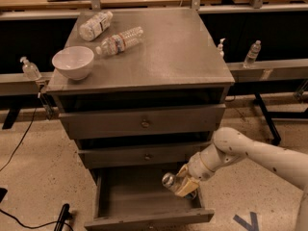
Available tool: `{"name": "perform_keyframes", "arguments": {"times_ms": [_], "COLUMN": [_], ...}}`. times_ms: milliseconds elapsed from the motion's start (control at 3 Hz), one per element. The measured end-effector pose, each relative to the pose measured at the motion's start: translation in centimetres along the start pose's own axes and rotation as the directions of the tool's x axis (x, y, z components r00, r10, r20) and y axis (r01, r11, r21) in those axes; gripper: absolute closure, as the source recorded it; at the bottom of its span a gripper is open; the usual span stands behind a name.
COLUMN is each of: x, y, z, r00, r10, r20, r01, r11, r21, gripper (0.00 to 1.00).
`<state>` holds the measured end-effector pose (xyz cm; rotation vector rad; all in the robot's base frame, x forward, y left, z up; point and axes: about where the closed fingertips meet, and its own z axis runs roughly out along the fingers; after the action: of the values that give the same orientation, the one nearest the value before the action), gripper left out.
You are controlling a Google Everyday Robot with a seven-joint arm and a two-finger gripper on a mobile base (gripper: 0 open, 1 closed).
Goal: Place redbull can into bottom drawer
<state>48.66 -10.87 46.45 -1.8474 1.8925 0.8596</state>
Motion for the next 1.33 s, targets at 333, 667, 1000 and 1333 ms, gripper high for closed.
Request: {"name": "perform_keyframes", "arguments": {"times_ms": [333,667,1000,1333], "x": [3.6,7.5,9.6,10.3], "y": [-3.6,-7.2,-9.1,-9.5], "z": [4.3,7.6,9.3,9.9], "r00": [0.996,0.987,0.976,0.973], "r10": [0.043,0.045,0.032,0.03], "r20": [0.074,0.156,0.216,0.227], "r01": [-0.052,-0.082,-0.094,-0.097], "r11": [0.9919,0.9683,0.9545,0.9519], "r21": [0.116,0.236,0.283,0.29], "gripper": [1.0,1.0,1.0,1.0]}}
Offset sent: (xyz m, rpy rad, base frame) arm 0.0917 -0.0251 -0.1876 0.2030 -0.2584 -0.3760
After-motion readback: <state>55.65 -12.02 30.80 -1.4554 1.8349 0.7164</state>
